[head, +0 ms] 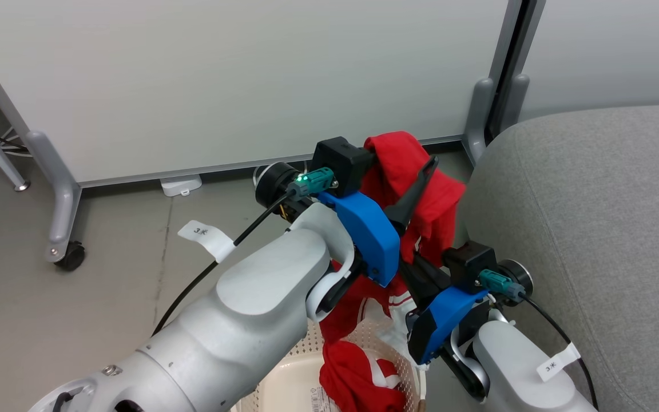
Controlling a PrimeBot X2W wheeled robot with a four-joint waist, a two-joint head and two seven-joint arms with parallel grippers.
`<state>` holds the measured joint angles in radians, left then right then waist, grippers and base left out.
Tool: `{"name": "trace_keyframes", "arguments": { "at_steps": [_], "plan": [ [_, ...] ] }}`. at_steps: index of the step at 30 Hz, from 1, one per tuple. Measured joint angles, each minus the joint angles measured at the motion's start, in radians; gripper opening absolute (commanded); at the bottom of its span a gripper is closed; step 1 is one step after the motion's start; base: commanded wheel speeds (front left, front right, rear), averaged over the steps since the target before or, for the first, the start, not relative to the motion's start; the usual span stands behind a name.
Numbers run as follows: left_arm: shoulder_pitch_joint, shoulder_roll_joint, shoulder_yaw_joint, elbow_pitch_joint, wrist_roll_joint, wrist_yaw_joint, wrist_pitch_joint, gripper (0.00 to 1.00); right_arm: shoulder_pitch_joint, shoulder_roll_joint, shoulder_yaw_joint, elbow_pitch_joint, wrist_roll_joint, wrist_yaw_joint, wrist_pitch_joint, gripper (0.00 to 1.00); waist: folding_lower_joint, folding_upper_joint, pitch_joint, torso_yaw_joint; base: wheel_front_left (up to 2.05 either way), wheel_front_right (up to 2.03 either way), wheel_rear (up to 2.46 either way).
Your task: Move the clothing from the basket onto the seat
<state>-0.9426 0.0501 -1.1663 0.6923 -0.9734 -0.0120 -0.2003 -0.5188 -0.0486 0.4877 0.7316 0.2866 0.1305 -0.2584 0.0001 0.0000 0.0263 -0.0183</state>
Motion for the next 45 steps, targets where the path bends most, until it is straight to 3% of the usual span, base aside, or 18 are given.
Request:
{"name": "trace_keyframes", "arguments": {
  "at_steps": [17, 26, 35, 45],
  "plan": [
    [0.019, 0.002, -0.029, 0.039, -0.03, -0.008, -0.013, 1.0, -0.001, 0.0, -0.027, 0.008, 0.002, 0.0, -0.002, 0.0, 0.0, 0.0, -0.001, -0.005, 0.0, 0.0, 0.0],
    [0.109, 0.076, 0.026, -0.002, 0.006, -0.007, -0.059, 1.0, -0.004, 0.0, -0.048, -0.006, -0.015, 0.0, -0.003, 0.0, -0.0001, 0.0, 0.003, -0.01, 0.0, 0.0, 0.0],
    [0.398, 0.22, 0.34, -0.303, 0.267, 0.047, -0.063, 1.0, -0.001, 0.0, -0.028, -0.056, -0.011, 0.0, -0.003, 0.0, -0.0001, 0.0, 0.019, -0.052, 0.0, 0.0, 0.0],
    [0.707, 0.217, 0.655, -0.489, 0.459, 0.004, -0.063, 1.0, 0.0, -0.001, -0.027, -0.097, -0.012, 0.0, 0.004, 0.0, -0.0001, 0.0, 0.035, -0.12, 0.0, 0.0, 0.0]
  ]
}}
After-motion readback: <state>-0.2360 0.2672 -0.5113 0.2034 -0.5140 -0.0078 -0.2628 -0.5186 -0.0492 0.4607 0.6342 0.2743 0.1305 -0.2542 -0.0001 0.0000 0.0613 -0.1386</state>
